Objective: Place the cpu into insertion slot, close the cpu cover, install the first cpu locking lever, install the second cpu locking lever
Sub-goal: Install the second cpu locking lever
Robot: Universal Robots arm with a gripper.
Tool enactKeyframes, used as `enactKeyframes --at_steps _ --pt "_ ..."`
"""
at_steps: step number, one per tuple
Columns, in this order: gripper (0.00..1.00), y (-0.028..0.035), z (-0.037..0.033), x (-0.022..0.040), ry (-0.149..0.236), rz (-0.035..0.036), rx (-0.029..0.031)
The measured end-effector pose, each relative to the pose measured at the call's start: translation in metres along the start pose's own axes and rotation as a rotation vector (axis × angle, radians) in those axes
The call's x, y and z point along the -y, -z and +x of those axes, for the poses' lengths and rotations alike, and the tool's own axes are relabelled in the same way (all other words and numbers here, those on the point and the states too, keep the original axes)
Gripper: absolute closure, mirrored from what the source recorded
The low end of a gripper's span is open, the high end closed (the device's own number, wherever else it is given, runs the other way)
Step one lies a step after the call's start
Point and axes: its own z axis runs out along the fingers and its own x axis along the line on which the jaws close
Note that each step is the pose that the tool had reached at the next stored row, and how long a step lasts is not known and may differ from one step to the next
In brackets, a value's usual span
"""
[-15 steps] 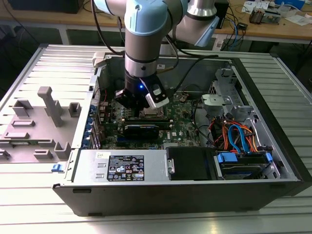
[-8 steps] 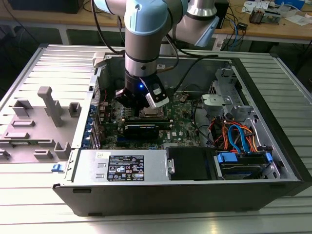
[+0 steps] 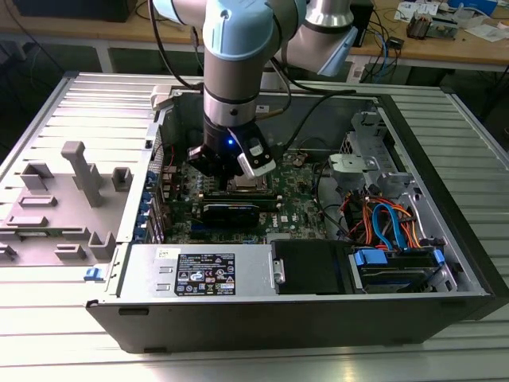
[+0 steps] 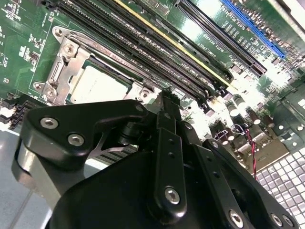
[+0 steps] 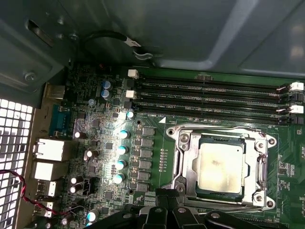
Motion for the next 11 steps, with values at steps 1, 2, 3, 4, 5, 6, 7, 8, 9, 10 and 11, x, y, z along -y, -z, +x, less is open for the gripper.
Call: enactKeyframes --at_steps 1,2,3,4,5,6,7,8,9,10,11 --pt "0.89 -0.0005 0.0 0.0001 0.0 -0.0009 0.0001" --pt "0.89 -0.001 0.0 0.0001 0.0 -0.0024 0.0003" --pt "0.89 -0.0015 -0.0001 0.0001 0.0 -0.0036 0.0004" --pt "0.89 -0.0019 -0.0001 0.0002 0.0 -0.0051 0.0006" --pt "0.89 -0.0024 -0.0001 0.0002 0.0 -0.0065 0.0007" --pt "0.89 -0.0031 -0.0002 0.0003 0.001 -0.0086 0.0011" --pt "0.89 -0.0037 -0.0002 0.0003 0.001 -0.0107 0.0014" --pt "0.89 -0.0038 -0.0002 0.0003 0.001 -0.0119 0.0015" --pt "0.89 -0.0039 -0.0003 0.0003 0.001 -0.0141 0.0018" --pt "0.89 -0.0039 -0.0002 0.0004 0.001 -0.017 0.002" --pt "0.89 -0.004 -0.0003 0.0003 0.001 -0.018 0.0023"
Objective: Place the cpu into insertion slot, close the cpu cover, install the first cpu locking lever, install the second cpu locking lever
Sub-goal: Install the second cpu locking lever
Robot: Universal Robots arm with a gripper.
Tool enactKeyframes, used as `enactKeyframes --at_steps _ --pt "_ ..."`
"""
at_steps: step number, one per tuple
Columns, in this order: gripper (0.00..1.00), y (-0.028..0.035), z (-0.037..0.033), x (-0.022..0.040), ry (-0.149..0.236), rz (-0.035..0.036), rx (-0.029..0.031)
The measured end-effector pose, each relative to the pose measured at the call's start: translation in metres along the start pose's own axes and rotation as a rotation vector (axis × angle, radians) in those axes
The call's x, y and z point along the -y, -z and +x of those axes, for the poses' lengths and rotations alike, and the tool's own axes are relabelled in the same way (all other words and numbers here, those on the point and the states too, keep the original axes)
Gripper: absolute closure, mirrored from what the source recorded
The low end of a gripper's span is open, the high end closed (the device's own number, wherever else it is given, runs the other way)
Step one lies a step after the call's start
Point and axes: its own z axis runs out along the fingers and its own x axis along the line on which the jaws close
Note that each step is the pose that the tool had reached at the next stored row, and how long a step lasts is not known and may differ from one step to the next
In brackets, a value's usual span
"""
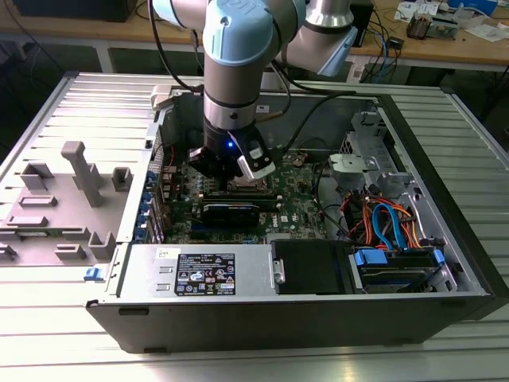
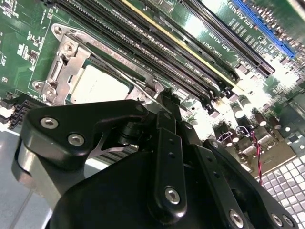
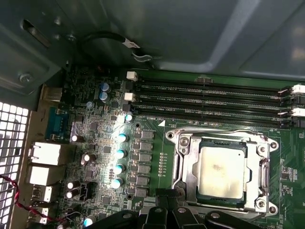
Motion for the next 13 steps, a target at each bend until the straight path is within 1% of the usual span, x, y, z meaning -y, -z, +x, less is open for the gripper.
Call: enactKeyframes --at_steps 3,6,7,10,13 --pt "0.89 0.0025 0.0002 -0.0002 0.0 0.0001 -0.0002" --pt "0.89 0.0103 0.0006 -0.0011 0.0 0.0001 -0.0002" --pt "0.89 0.0141 0.0008 -0.0016 0.0 0.0001 -0.0002" --pt "0.89 0.0225 0.0012 -0.0026 0.0 0.0 -0.0002" --pt "0.89 0.0297 0.0015 -0.0037 0.0 0.0002 -0.0003"
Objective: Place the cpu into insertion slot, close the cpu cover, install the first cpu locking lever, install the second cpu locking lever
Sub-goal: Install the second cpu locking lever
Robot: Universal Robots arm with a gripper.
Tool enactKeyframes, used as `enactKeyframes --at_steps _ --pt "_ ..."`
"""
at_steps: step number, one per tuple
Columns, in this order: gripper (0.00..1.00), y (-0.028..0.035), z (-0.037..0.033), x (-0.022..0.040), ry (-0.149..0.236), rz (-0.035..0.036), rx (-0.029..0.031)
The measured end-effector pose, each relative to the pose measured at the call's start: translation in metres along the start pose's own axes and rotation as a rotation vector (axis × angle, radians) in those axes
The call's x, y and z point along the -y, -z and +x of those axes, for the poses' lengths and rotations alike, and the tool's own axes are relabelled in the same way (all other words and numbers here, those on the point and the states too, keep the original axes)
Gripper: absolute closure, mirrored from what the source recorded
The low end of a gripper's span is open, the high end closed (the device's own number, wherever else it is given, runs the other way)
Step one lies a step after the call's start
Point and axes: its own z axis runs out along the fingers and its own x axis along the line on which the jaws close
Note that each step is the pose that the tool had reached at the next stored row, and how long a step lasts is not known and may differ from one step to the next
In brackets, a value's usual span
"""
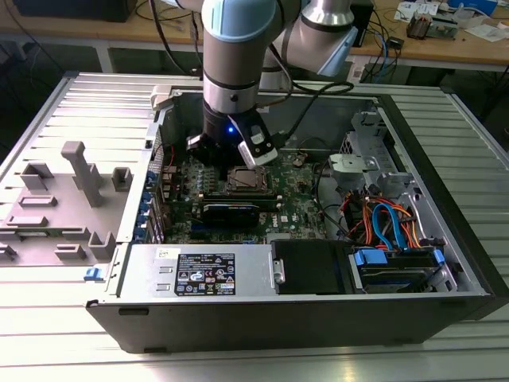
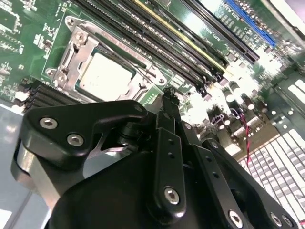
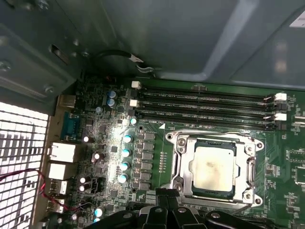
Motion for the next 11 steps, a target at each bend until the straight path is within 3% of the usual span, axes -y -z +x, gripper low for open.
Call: enactKeyframes --at_steps 6,11 --pt "0.89 0.0048 -0.0045 -0.0012 0.0 -0.0002 0.0" --pt "0.89 0.0069 -0.0233 -0.0002 0.0 -0.0006 -0.0019"
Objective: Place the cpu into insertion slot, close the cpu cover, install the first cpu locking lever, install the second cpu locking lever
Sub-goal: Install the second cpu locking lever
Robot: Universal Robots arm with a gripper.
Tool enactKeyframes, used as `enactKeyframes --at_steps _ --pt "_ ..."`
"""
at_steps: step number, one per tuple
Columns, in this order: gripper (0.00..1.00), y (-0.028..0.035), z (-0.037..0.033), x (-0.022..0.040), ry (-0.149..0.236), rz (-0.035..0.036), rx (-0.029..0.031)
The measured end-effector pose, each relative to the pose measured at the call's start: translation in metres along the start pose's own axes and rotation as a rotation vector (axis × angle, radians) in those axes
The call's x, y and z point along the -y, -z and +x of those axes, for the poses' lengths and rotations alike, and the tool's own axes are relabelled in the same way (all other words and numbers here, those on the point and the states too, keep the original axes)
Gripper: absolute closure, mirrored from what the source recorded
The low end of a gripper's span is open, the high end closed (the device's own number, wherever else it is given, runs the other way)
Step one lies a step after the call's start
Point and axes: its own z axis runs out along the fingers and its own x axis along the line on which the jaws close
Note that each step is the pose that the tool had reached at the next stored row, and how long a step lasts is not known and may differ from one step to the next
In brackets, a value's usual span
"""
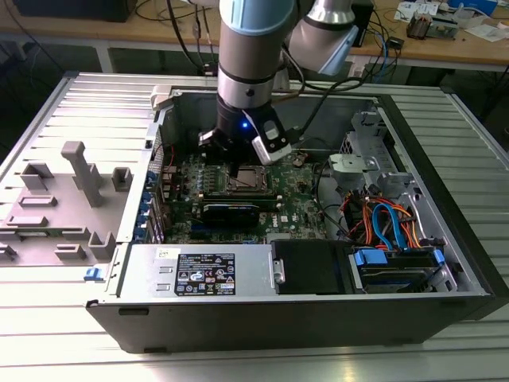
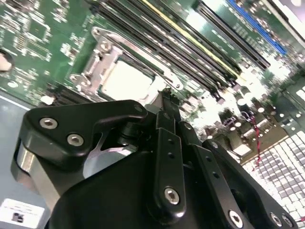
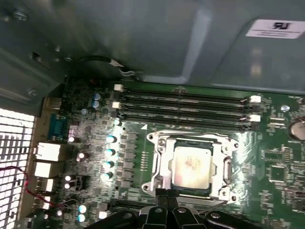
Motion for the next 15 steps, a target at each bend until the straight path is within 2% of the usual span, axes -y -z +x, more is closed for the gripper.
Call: enactKeyframes --at_steps 3,6,11,13,15 --pt "0.89 0.0133 -0.0018 -0.0013 -0.001 -0.0006 -0.0044" --pt "0.89 0.0145 -0.0039 0.0004 -0.001 -0.0025 -0.0089" --pt "0.89 0.0159 -0.0083 0.0098 -0.001 -0.0044 -0.0123" --pt "0.89 0.0162 -0.008 0.0147 0.0 -0.0159 -0.0115" --pt "0.89 0.0161 -0.008 0.0154 0.001 -0.0368 -0.0095"
